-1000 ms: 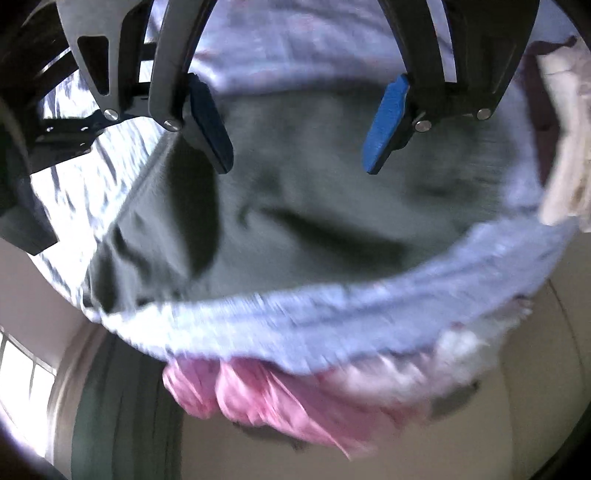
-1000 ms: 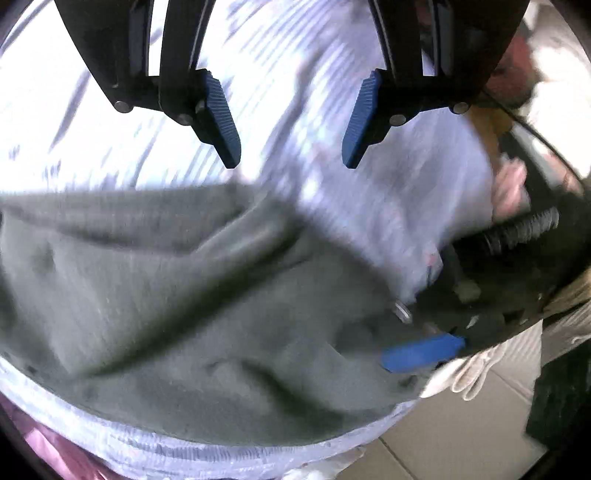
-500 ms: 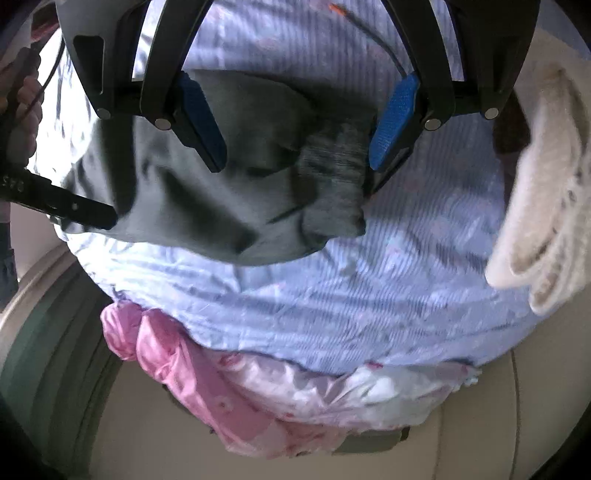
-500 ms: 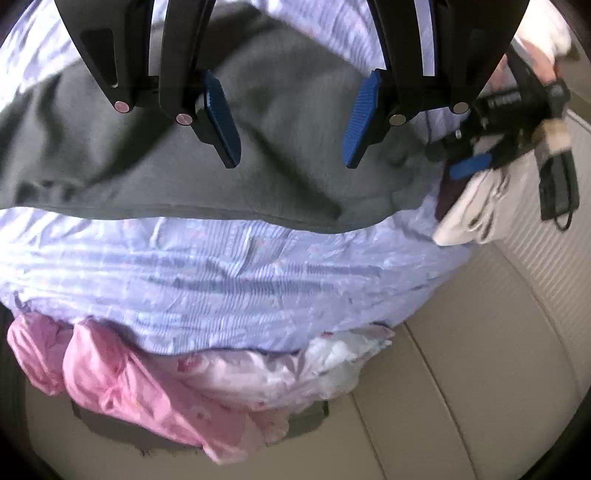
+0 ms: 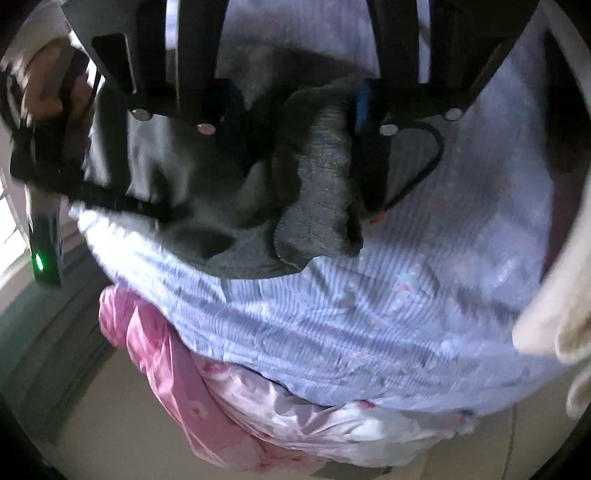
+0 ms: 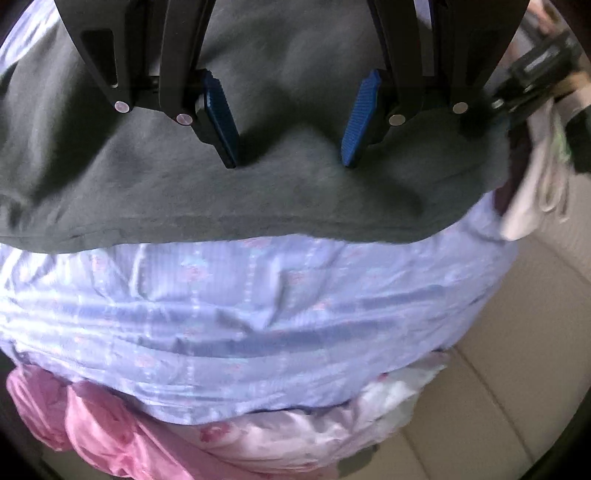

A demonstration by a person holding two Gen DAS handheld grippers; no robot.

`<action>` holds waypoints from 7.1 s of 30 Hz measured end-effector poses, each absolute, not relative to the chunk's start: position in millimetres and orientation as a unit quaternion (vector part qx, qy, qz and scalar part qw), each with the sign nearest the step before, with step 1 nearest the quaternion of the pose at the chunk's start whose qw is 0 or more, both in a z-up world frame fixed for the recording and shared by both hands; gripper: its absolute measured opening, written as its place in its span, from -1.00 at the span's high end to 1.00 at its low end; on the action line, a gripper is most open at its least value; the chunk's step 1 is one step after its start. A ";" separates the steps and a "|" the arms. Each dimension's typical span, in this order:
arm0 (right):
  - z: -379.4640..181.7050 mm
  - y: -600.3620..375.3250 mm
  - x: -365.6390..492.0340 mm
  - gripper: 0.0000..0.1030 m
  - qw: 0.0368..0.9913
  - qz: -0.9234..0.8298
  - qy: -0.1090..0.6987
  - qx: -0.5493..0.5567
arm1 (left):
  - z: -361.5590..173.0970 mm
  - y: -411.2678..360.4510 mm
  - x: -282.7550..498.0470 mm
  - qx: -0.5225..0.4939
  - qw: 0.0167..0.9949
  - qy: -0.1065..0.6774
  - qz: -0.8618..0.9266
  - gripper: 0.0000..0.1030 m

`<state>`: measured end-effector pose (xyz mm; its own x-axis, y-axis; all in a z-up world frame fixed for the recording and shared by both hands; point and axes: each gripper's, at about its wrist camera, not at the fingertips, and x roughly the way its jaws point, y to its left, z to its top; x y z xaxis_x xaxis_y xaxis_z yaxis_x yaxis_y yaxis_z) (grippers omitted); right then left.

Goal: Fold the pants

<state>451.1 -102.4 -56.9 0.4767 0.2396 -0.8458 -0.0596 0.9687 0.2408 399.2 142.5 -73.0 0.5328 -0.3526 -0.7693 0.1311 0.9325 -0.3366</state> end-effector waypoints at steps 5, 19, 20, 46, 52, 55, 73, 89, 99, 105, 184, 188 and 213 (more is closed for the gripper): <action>-79.2 -121.3 472.9 -0.13 0.850 -0.013 0.518 0.092 | -74.1 128.9 394.8 -0.057 0.872 0.474 -0.111 0.15; 0.3 -147.7 388.3 -0.31 0.879 0.136 0.457 0.012 | 27.8 36.0 308.8 0.139 0.936 0.320 -0.046 -0.74; 9.2 -159.5 378.2 -0.38 0.883 0.141 0.447 0.012 | 34.6 22.5 304.0 0.132 0.936 0.321 -0.063 -0.74; -51.5 -573.4 342.0 -0.40 0.849 -0.051 0.406 0.333 | 36.5 -316.6 356.6 0.060 0.894 0.382 -0.226 -0.74; -89.4 -590.0 356.5 -0.40 0.821 -0.005 0.398 0.408 | 14.3 -324.2 359.3 0.080 0.891 0.392 -0.214 -0.74; -92.4 -586.1 368.1 -0.40 0.821 0.024 0.384 0.422 | -1.1 -320.3 361.5 0.085 0.888 0.403 -0.206 -0.74; -81.6 -593.8 408.7 0.51 0.843 -0.106 0.408 0.333 | -52.5 -297.2 365.6 0.100 0.874 0.439 -0.180 -0.74; -89.4 -608.1 360.0 -0.58 0.845 -0.051 0.373 0.381 | -38.8 -314.9 339.0 0.123 0.891 0.396 -0.184 -0.74; -124.4 -637.0 311.9 -0.05 0.828 -0.141 0.321 0.437 | -45.5 -340.2 324.9 0.142 0.891 0.381 -0.202 -0.74; -136.7 -631.6 348.1 0.08 0.809 -0.104 0.350 0.461 | -43.1 -341.5 324.7 0.148 0.893 0.376 -0.199 -0.74; -147.0 -635.6 348.9 0.86 0.797 -0.138 0.306 0.502 | -64.0 -324.2 338.2 0.104 0.889 0.410 -0.176 -0.74; -142.0 -637.5 337.5 0.56 0.796 -0.134 0.315 0.499 | -61.4 -324.9 333.4 0.124 0.892 0.394 -0.181 -0.74; -58.6 -590.2 337.0 -0.57 0.867 -0.043 0.318 0.381 | -48.1 -279.9 324.2 0.098 0.899 0.390 -0.173 -0.74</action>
<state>337.0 -590.2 -58.6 0.7936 0.1679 -0.5848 0.3169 0.7064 0.6329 324.2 -279.9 -48.1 0.6368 -0.2345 -0.7345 0.3875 0.9209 0.0419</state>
